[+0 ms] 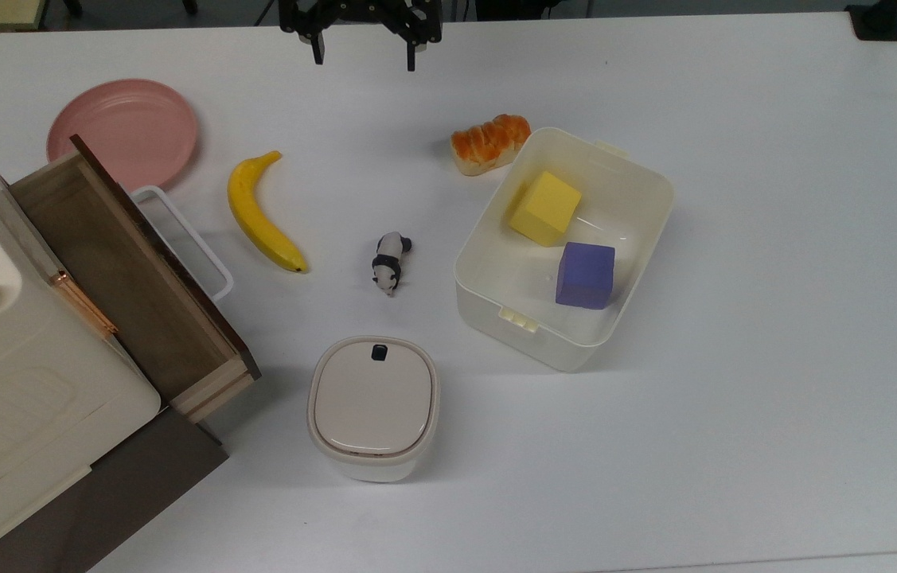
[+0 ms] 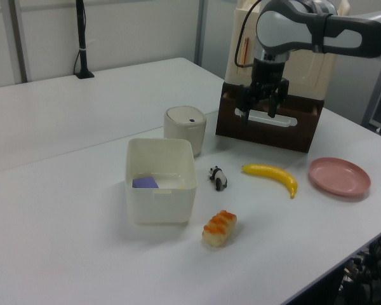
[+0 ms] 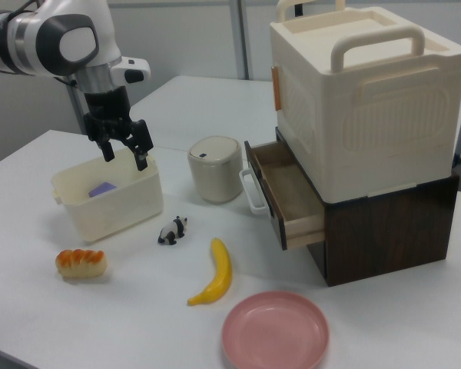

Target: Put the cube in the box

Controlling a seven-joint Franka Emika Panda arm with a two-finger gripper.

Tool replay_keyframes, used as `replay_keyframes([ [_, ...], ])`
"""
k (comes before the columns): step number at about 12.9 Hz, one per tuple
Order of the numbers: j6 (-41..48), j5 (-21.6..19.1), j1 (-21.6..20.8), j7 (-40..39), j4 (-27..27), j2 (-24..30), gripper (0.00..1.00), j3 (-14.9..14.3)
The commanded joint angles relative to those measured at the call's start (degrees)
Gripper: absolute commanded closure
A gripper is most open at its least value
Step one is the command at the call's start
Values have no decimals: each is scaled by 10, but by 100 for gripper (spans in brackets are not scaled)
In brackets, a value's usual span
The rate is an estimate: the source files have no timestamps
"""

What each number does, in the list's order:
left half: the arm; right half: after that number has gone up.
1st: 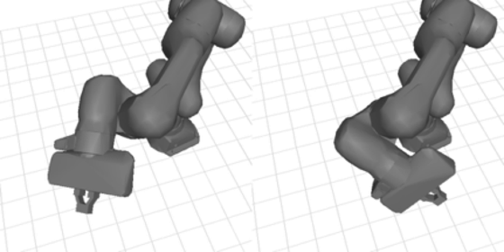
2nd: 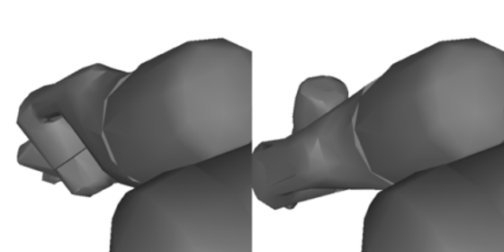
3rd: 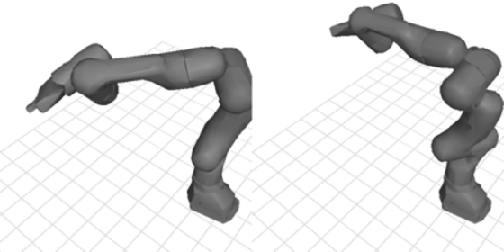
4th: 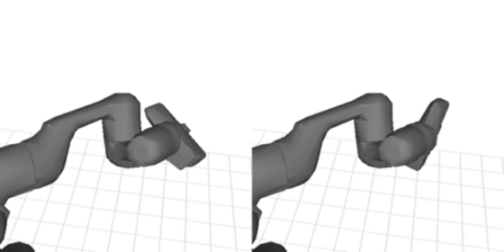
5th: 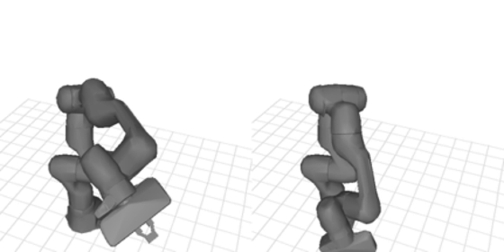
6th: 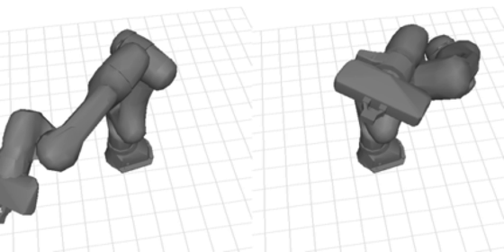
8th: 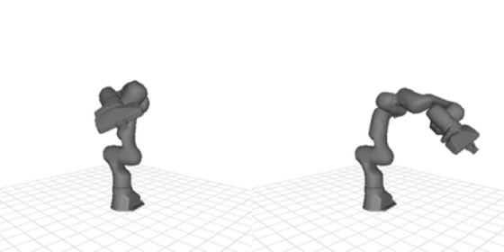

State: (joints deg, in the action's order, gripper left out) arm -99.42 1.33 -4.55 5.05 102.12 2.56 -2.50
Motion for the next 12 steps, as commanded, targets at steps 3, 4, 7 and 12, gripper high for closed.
replay_keyframes([
  [3,8,-28,-10,-20,10,9,0,-18],
  [4,5,-28,-11,-21,14,10,0,-18],
  [7,-25,-27,-12,-22,24,11,0,-18],
  [12,-35,-27,-11,-22,21,13,0,-15],
])
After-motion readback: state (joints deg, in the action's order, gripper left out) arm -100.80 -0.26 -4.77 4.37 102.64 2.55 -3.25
